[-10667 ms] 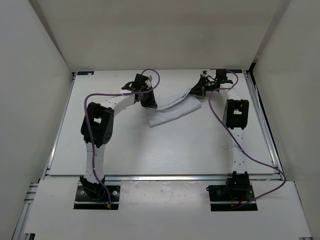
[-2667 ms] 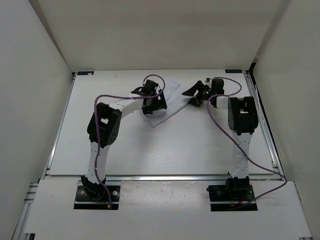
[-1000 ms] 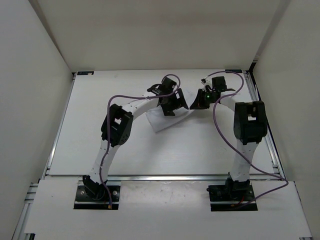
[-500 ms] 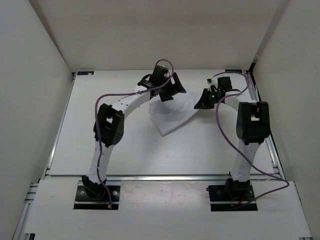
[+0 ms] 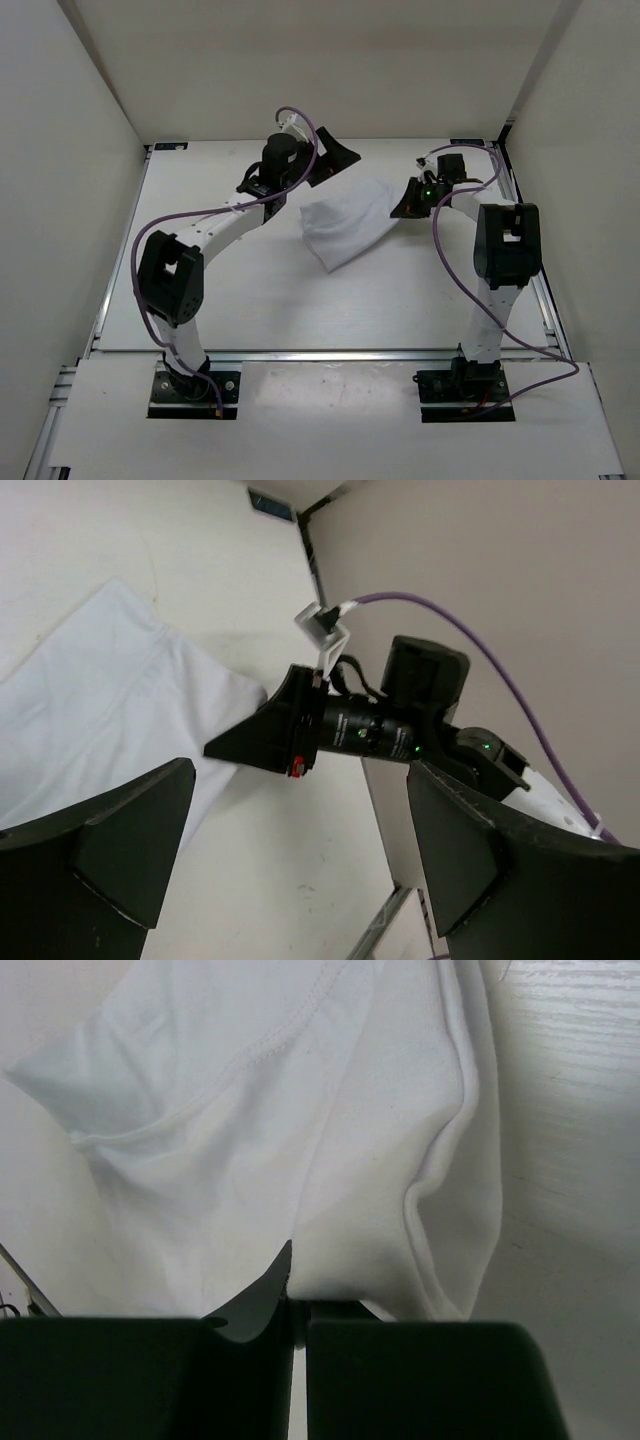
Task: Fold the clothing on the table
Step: Fold the skirt
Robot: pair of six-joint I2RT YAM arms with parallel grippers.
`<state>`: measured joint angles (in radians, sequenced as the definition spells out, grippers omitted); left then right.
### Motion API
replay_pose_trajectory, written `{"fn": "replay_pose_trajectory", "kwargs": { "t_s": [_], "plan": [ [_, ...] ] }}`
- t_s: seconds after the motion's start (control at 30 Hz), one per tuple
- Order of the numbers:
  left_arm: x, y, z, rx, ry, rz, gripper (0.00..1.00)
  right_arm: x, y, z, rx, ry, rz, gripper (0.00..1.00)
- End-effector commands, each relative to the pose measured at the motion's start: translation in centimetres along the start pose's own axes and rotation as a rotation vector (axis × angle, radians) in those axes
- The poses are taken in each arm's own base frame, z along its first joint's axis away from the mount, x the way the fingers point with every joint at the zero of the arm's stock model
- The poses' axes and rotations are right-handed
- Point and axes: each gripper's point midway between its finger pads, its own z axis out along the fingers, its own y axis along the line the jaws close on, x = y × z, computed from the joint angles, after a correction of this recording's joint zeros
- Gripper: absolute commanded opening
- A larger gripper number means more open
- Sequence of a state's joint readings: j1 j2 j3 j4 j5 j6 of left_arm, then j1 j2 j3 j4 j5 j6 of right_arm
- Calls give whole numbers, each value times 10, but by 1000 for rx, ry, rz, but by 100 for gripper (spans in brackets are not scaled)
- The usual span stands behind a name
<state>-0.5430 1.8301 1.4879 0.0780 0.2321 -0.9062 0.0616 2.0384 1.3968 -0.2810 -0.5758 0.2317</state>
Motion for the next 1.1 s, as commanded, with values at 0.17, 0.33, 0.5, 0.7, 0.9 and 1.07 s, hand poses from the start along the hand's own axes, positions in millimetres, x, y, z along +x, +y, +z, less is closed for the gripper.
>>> {"fn": "replay_pose_trajectory", "kwargs": {
  "t_s": [0.17,0.33,0.5,0.7,0.9,1.07],
  "plan": [
    [-50,-54,-33,200,-192,47,75,-24,24,-21,-47,-79,-64,0],
    [-52,-45,-29,137,-163,19,0,-25,22,-24,-44,-83,-59,1],
    [-21,-34,-14,70,-72,8,0,-28,22,-24,-52,-96,-63,0],
    [61,21,1,-40,82,-56,0,-26,23,-23,-62,-94,-50,0],
    [126,63,17,-135,231,-85,0,-17,19,-25,-82,-84,-13,0],
    [149,89,42,-185,295,-127,0,-5,19,-22,-118,-52,-8,0]
  ]
}}
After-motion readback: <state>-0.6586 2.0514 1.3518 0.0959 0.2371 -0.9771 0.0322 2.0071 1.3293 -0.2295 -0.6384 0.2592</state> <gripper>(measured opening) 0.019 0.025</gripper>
